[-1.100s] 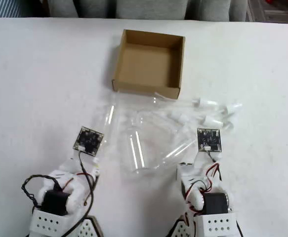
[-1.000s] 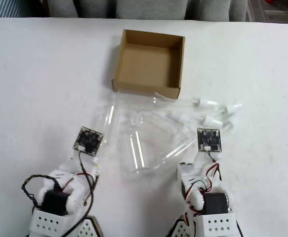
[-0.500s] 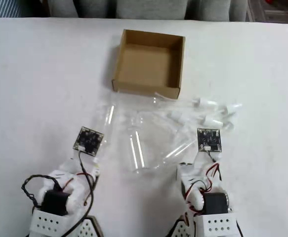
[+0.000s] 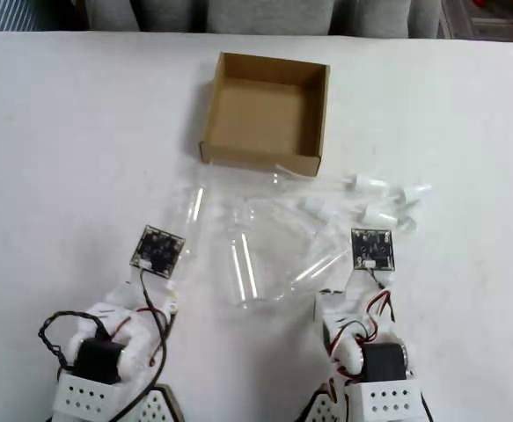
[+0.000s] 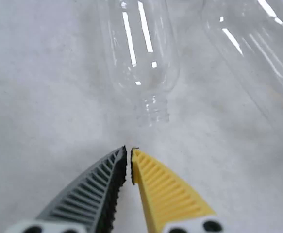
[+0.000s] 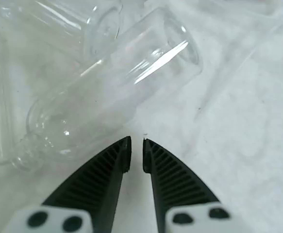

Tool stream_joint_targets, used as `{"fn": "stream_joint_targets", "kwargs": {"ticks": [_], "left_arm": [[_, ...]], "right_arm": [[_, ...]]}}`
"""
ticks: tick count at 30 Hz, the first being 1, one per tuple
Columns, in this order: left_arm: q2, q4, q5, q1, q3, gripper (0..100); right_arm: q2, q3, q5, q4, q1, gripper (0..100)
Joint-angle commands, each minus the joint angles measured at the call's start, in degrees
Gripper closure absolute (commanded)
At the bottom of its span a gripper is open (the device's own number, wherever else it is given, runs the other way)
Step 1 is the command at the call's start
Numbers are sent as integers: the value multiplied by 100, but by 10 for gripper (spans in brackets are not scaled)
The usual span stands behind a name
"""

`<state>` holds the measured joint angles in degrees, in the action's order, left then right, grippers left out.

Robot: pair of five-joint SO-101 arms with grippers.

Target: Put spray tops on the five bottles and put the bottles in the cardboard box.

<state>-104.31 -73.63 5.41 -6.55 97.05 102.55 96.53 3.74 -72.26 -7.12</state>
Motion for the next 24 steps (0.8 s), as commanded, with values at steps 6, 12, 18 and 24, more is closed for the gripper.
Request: {"fn": "stream_joint_targets", "kwargs": {"ticks": [6, 12, 18, 24], "left_arm": [[4, -18, 26, 31, -9, 972], [4, -18, 26, 31, -9, 972], [4, -18, 26, 31, -9, 972], [4, -18, 26, -22, -9, 972]], "right_arm": [[57, 35, 9, -31, 40, 981], [57, 35, 9, -31, 40, 981], [57, 35, 9, -31, 4, 981], [57, 35, 0, -31, 13, 981]]}}
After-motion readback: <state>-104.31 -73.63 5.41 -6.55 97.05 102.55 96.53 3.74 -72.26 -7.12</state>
